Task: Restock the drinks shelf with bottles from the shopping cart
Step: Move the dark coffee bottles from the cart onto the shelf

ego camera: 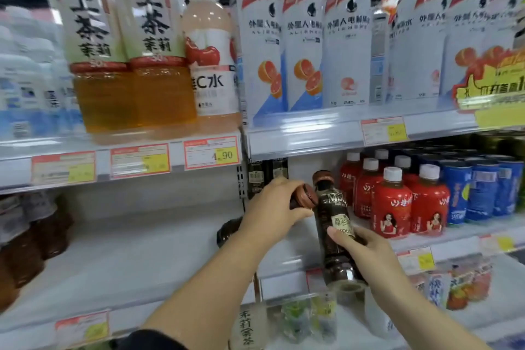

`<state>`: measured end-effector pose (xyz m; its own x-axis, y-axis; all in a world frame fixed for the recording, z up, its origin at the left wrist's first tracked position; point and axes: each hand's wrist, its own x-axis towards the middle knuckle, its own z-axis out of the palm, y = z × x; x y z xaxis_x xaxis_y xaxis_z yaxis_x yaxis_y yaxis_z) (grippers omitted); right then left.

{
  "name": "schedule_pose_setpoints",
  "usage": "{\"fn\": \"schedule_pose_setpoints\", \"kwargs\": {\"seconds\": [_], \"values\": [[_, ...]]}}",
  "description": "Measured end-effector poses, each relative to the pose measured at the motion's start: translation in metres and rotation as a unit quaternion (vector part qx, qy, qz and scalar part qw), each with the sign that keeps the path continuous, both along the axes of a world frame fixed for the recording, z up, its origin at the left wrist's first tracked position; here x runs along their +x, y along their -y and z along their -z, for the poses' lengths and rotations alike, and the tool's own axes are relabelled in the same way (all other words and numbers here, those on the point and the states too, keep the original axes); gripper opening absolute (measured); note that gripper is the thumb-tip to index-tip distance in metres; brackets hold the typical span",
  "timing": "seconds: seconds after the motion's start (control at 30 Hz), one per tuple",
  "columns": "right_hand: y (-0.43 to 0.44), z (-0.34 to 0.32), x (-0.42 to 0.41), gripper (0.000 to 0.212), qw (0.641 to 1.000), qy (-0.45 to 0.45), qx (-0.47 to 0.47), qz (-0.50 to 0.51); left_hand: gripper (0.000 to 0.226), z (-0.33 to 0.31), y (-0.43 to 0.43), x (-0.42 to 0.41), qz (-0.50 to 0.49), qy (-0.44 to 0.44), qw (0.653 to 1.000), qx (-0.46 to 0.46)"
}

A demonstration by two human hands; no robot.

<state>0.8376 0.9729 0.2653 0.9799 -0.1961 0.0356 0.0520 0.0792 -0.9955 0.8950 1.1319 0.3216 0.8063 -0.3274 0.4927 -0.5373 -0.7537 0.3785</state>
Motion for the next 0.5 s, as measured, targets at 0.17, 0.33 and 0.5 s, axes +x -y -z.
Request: {"fn": "schedule_pose_setpoints", "kwargs": {"seconds": [0.17,0.33,0.5], "values": [[0.022,0.004,0.02,0.034,0.999,0.002,-0.046,0.025,0.045,0.019,0.01,0.037,-0.048,-0.071,0.996,0.033],[0.031,0.006,0.035,0.035,0.998,-0.004,-0.046,0.032,0.047,0.033,0.017,0.056,-0.059,-0.12,0.986,0.097],[0.034,0.005,0.044,0.028,0.998,0.002,-0.052,0.022,0.053,0.041,0.02,0.065,-0.049,-0.15,0.977,0.146]]}}
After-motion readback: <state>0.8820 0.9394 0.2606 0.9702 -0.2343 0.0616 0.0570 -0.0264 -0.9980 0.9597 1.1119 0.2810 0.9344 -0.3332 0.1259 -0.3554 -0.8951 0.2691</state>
